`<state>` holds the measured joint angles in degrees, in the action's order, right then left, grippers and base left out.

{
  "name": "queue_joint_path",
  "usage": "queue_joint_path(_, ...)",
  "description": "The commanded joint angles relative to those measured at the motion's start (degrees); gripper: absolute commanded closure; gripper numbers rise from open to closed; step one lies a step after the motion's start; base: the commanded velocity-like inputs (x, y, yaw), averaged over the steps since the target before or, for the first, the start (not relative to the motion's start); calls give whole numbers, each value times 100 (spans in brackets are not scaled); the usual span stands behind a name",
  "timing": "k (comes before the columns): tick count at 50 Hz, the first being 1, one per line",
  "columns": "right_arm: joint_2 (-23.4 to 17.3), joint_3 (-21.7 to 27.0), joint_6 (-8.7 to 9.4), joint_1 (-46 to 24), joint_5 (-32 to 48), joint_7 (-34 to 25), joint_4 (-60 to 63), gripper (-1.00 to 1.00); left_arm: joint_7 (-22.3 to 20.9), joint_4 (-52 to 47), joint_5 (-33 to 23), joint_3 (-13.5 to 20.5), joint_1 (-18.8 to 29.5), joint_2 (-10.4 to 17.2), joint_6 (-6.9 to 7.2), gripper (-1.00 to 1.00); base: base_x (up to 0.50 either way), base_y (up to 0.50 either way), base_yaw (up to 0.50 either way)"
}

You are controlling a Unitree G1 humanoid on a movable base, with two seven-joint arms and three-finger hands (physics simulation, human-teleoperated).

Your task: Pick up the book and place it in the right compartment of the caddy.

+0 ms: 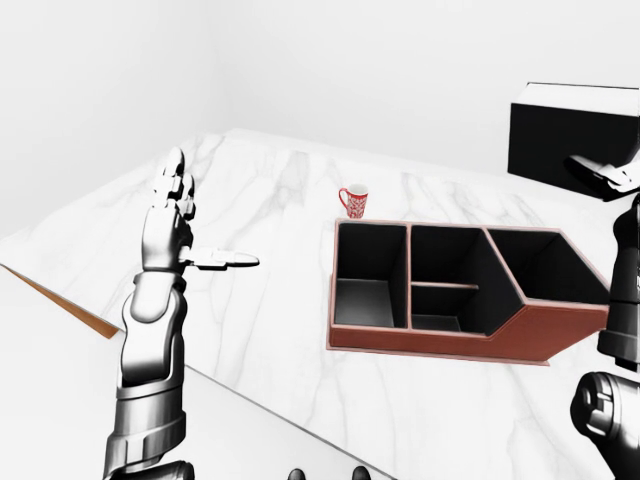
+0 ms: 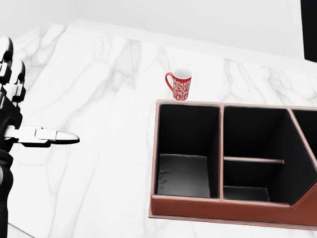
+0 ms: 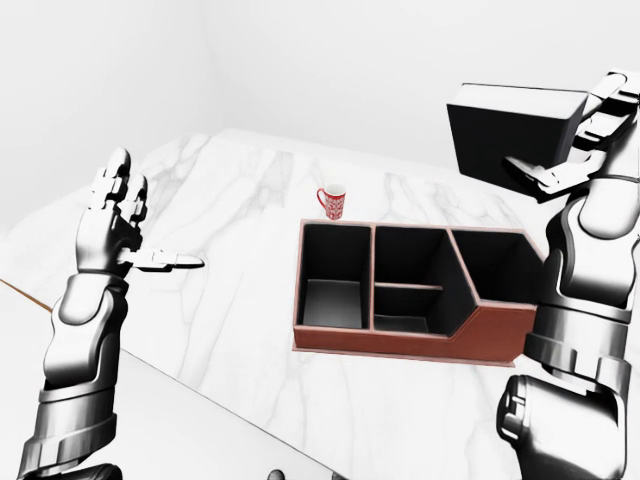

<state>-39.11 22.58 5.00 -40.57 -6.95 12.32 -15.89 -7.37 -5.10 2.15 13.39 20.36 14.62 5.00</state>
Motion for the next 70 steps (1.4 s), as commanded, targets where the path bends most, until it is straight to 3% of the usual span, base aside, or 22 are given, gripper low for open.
queue_joint_path(1,-236,280,0,396,-1,115,54,100,-7,-37,-34,-20,-28,-22,0,-100,0,0,0)
queue_joint_path(70,-723,831,0,1276,-280,171,-714,100,-41,24,-137,-53,-34,-50,0,-100,0,0,0)
